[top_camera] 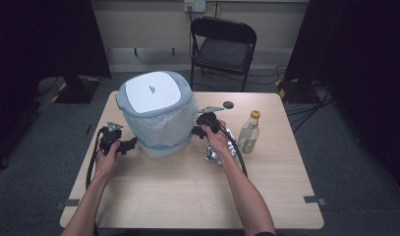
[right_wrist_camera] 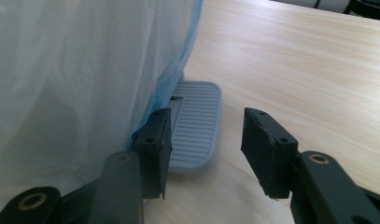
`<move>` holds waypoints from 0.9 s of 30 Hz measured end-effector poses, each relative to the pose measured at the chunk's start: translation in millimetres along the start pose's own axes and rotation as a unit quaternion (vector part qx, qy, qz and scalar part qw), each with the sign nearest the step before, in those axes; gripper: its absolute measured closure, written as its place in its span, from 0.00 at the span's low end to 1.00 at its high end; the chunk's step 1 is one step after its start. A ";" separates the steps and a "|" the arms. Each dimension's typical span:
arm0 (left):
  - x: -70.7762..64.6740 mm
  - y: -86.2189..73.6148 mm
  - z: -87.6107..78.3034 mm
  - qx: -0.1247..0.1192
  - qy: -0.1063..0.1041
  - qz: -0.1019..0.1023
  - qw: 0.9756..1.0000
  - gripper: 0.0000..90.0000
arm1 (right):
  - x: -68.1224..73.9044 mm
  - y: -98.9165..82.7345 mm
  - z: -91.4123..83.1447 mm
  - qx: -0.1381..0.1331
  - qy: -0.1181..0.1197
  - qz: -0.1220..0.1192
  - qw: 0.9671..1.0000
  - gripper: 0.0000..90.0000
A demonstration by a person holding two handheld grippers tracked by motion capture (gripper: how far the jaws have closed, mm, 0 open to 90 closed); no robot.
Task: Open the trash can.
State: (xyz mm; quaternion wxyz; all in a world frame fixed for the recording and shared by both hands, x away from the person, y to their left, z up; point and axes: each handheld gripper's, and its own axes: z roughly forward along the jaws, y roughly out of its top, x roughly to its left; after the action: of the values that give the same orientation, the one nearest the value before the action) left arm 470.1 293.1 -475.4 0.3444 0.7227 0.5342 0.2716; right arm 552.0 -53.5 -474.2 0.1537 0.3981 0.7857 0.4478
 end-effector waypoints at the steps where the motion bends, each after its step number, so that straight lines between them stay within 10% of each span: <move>1: 1.1 -0.2 -0.3 0.000 0.005 -0.002 1.000 0.34 | 1.9 -0.8 -0.6 0.002 0.010 0.000 1.000 0.59; 6: 6.3 -2.5 -2.2 -0.006 -0.005 0.001 1.000 0.53 | 22.4 -6.2 -2.1 0.014 0.037 -0.046 0.998 0.55; 27: 6.4 -19.7 -9.7 -0.018 -0.058 0.017 0.998 0.69 | 63.2 -39.7 -42.2 -0.003 0.036 -0.056 0.998 0.63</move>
State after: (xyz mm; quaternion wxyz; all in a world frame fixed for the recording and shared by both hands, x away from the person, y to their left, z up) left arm 453.0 305.0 -484.8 0.3825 0.7401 0.4959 0.2450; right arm 467.1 -41.0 -476.5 0.1510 0.3362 0.8107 0.4549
